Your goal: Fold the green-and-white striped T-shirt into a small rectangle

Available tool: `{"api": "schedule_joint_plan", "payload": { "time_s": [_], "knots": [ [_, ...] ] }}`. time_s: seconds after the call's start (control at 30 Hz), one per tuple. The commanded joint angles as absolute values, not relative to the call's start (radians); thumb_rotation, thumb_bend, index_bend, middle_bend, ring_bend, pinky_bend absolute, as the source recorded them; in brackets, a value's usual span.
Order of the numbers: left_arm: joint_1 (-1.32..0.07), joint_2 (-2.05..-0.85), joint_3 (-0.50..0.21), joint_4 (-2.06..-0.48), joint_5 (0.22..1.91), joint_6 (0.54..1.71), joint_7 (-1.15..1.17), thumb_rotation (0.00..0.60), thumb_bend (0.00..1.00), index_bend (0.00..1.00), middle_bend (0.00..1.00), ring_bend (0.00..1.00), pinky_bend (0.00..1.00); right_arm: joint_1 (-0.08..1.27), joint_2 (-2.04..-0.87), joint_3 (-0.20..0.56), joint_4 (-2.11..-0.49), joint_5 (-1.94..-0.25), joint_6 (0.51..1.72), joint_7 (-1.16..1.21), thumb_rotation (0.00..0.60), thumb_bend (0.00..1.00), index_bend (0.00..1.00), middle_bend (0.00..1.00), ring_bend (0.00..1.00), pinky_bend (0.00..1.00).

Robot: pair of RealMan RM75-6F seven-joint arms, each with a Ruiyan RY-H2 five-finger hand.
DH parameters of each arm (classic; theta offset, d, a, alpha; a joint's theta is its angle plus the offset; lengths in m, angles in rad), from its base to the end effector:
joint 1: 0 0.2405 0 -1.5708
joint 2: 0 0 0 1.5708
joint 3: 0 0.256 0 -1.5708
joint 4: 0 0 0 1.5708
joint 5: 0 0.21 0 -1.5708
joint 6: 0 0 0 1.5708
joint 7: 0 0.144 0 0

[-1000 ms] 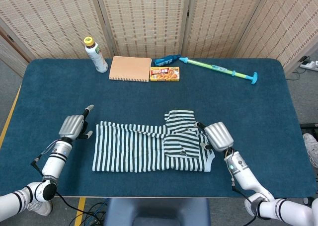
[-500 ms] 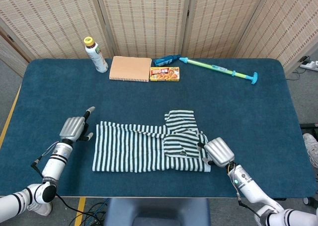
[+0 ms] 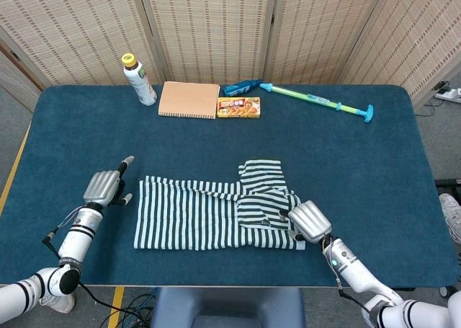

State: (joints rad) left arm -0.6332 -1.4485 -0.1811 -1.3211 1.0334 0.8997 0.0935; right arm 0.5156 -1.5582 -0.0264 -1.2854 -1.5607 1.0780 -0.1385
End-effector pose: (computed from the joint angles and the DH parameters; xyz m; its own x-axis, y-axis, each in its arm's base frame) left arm -0.2480 0.3619 0.0355 0.3103 0.2977 0.9028 0.9503 -0.0718 -0.3029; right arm -0.2358 -0.2713 -0.0250 0.5757 -0.2380 0.7823 -0.7607 -0.5067 0.4056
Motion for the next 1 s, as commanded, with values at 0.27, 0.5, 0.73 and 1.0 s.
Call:
{"api": "schedule_joint_plan", "payload": {
  "time_s": [0.27, 0.5, 0.73, 1.0],
  "knots": [
    [-0.629, -1.449, -0.184, -1.32, 1.041, 0.901, 0.083, 0.6, 0.33, 0.0, 0.88, 0.84, 0.96, 0.528, -1.577, -0.018, -1.276, -1.55, 1.054, -0.159, 0.6, 0.28, 0.48, 0.97, 1.0, 1.0],
    [-0.625, -1.447, -0.182, -1.317, 1.041, 0.9, 0.08, 0.6, 0.33, 0.0, 0.88, 0.84, 0.96, 0.532, -1.588, -0.012, -1.262, -1.539, 1.043, -0.162, 0.6, 0.36, 0.52, 0.97, 1.0, 1.0],
    [-0.622, -1.447, -0.182, -1.314, 1.044, 0.899, 0.076, 0.6, 0.33, 0.0, 0.88, 0.84, 0.96, 0.533, -1.598, -0.009, -1.251, -1.537, 1.045, -0.157, 0.6, 0.44, 0.53, 0.98, 1.0, 1.0],
    [-0.618, -1.444, -0.187, -1.313, 1.047, 0.902, 0.064, 0.6, 0.33, 0.0, 0.88, 0.84, 0.96, 0.529, -1.59, 0.01, -1.261, -1.535, 1.077, -0.135, 0.6, 0.51, 0.56, 0.98, 1.0, 1.0]
  ]
}}
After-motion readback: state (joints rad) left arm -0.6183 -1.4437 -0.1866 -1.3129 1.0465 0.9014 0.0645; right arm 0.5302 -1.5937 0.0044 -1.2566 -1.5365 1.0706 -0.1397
